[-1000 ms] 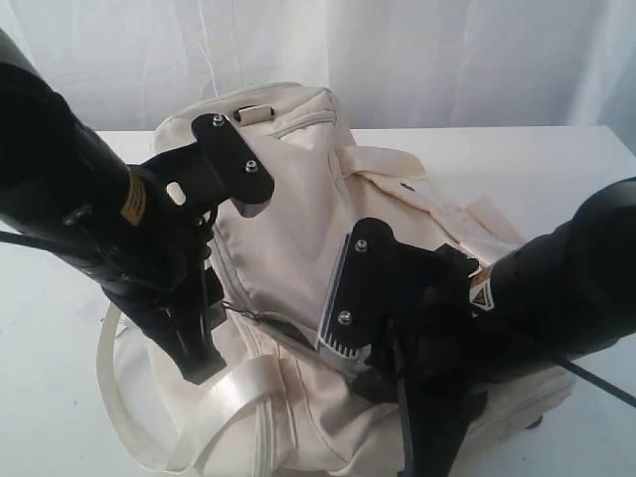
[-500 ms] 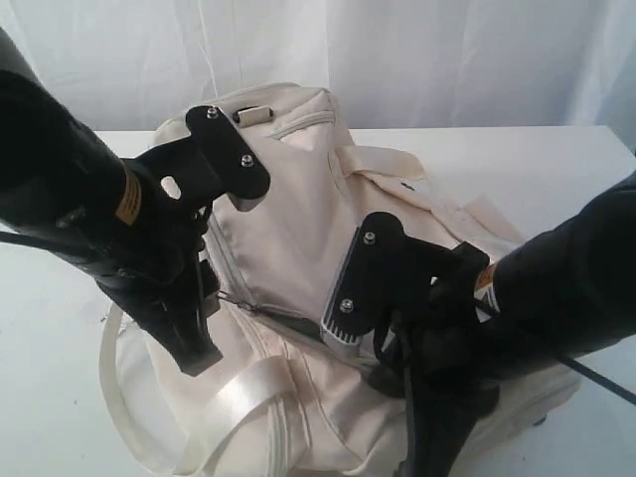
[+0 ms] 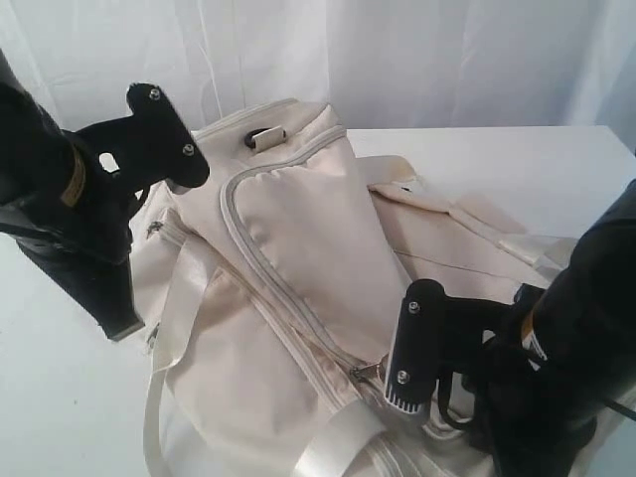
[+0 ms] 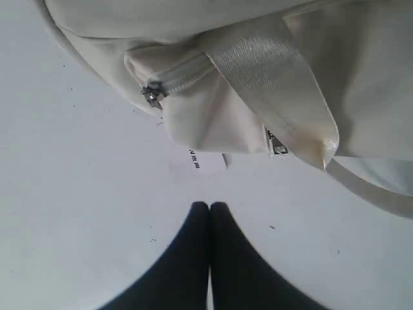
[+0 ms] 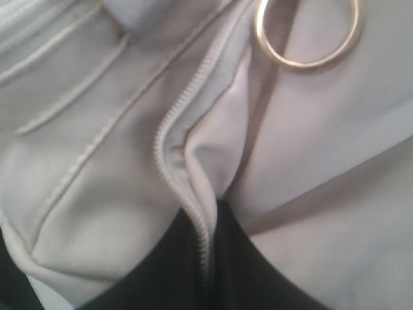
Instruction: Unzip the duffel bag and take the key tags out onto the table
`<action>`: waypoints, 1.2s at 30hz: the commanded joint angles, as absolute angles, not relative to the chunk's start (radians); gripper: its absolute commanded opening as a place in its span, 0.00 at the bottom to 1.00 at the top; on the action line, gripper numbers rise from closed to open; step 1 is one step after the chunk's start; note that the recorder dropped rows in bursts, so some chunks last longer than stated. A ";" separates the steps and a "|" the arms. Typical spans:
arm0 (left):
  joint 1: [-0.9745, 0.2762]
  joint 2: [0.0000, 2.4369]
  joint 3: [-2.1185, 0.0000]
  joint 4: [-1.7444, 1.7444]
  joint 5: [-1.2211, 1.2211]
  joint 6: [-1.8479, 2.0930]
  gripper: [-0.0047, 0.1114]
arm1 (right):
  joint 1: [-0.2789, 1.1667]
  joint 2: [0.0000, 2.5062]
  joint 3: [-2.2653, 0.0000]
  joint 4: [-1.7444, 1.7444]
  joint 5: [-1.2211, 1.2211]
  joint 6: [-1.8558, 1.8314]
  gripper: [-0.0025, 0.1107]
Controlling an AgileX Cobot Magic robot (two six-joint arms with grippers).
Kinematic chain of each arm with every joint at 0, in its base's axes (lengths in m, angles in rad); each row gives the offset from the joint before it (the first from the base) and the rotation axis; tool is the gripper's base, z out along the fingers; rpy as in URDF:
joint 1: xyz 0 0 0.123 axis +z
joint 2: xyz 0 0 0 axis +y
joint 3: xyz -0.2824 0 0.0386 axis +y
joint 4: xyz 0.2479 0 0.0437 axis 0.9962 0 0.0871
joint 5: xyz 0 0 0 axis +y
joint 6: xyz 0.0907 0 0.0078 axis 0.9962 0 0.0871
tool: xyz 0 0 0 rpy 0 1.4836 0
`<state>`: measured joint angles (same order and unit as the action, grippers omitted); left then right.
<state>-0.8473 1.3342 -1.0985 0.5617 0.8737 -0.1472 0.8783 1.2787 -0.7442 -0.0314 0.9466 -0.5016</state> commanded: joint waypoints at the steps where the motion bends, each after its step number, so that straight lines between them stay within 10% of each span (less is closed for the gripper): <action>1: -0.850 1.325 -1.095 0.538 0.886 -0.161 0.04 | 0.876 1.278 -0.726 -0.036 1.022 -0.485 0.02; 22: -0.850 1.327 -0.989 -0.175 0.481 0.364 0.04 | 0.876 1.242 -0.726 0.005 0.885 -0.279 0.02; 27: -0.850 1.327 -0.989 -0.346 0.456 0.496 0.21 | 0.876 1.186 -0.726 0.009 0.865 -0.222 0.05; 36: -0.850 1.358 -0.989 -0.608 0.405 0.697 0.49 | 0.876 1.159 -0.726 0.010 0.865 -0.220 0.38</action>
<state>-0.8473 1.3415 -0.9957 -0.5380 0.4083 0.6254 0.8783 1.1673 -0.7352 0.0000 0.8610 -0.2295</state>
